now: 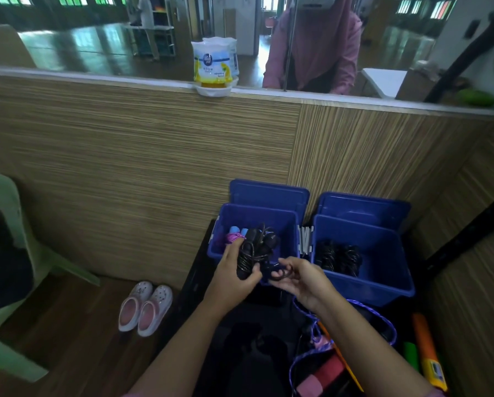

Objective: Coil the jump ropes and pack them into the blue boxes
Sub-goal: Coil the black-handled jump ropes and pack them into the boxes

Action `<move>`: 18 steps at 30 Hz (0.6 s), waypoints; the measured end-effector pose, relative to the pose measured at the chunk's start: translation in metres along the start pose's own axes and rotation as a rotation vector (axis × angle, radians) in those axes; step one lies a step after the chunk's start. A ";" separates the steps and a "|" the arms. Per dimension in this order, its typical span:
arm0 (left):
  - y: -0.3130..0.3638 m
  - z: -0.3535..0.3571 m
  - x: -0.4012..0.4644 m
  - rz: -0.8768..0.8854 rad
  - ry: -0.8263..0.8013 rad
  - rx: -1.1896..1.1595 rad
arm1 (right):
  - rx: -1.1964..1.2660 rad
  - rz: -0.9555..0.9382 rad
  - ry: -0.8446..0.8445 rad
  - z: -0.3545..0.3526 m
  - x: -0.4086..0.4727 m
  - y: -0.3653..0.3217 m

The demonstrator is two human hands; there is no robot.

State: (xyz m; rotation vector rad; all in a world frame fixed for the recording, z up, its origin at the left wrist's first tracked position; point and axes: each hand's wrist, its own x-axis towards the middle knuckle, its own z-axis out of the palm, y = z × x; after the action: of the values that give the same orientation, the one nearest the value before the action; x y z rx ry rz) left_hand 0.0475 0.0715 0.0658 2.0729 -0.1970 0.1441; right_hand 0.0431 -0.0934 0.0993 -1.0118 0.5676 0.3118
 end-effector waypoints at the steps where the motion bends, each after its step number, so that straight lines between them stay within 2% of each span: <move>1: -0.002 0.001 0.002 -0.022 -0.001 -0.006 | 0.020 0.029 0.002 0.000 0.002 0.001; 3: -0.004 0.005 0.005 -0.088 0.006 -0.032 | 0.002 0.036 -0.008 0.000 0.004 0.001; 5: -0.003 0.007 0.009 -0.175 0.023 -0.067 | -0.128 -0.055 -0.043 -0.004 0.007 0.001; 9: -0.005 0.000 0.017 -0.254 0.083 -0.110 | -0.708 -0.440 -0.107 -0.011 0.003 0.000; 13: -0.006 -0.014 0.023 -0.350 0.093 -0.262 | -1.370 -0.905 -0.212 -0.032 0.001 -0.003; 15: -0.006 -0.018 0.023 -0.353 0.082 -0.301 | -1.541 -1.074 -0.280 -0.042 0.002 -0.002; 18: -0.009 -0.020 0.021 -0.379 0.074 -0.368 | -1.594 -1.184 -0.300 -0.045 0.002 -0.005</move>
State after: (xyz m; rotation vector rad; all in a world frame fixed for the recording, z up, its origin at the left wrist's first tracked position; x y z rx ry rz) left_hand 0.0697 0.0916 0.0712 1.6993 0.2035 -0.0453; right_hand 0.0335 -0.1350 0.0830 -2.5363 -0.8124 -0.2551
